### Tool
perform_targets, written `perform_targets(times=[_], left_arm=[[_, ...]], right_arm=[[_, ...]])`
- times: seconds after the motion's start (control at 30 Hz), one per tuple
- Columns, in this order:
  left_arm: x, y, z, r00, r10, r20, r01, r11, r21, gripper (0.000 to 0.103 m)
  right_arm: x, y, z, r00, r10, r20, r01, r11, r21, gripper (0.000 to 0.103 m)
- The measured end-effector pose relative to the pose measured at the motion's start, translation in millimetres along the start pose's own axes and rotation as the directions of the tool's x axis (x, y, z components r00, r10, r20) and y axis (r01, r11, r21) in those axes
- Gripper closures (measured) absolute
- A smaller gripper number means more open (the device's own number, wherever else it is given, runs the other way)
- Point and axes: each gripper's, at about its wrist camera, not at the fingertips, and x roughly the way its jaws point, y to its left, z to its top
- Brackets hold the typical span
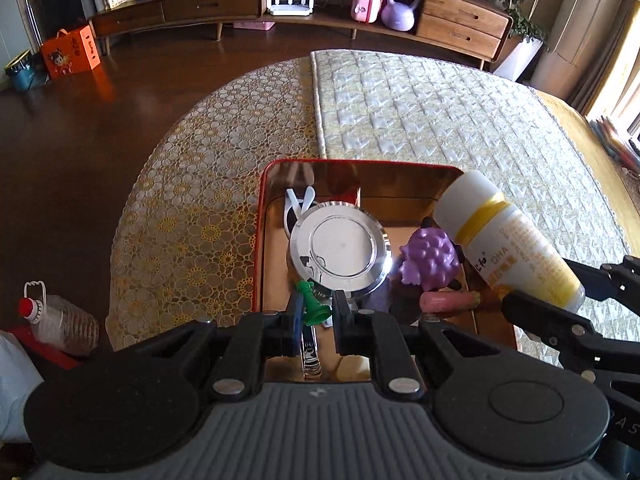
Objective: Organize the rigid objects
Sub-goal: 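Carry pushpin with left tool while right tool carries pill bottle over red tin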
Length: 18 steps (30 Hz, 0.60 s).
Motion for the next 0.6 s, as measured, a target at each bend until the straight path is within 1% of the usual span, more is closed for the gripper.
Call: perform_targets(times=[0.07,0.17,0.27,0.47,0.6], left_arm=[[5.2,1.0,-4.0,1.0,-0.003,-0.012,0.003,1.0,0.01,0.089],[10.7,1.3,-8.7,1.0,-0.008,-0.027,0.008,1.0,0.023,0.089],[18.2,1.4,-11.9,0.999,-0.009,-0.042,0.01,0.999,0.03,0.089],[33.9,-1.8,-17.0,0.997,-0.007,-0.071,0.01,0.999,0.038,0.089],[42.1,-3.6,-19.5,0.997,-0.004,-0.079,0.007,0.999,0.032,0.089]], right_arm=[[7.6,3.7,0.3,1.0,0.02,-0.021,-0.021,1.0,-0.006,0.059],[19.3,9.5,-1.4,0.999,-0.001,-0.038,0.0,1.0,-0.029,0.059],[29.6,11.0,-5.0,0.998,-0.005,-0.056,0.004,1.0,-0.016,0.059],[36.1,22.9,-11.0,0.997,-0.001,-0.077,-0.003,0.999,-0.054,0.059],[38.6,25.1,-15.2,0.996,0.0,-0.088,-0.005,0.999,-0.05,0.059]])
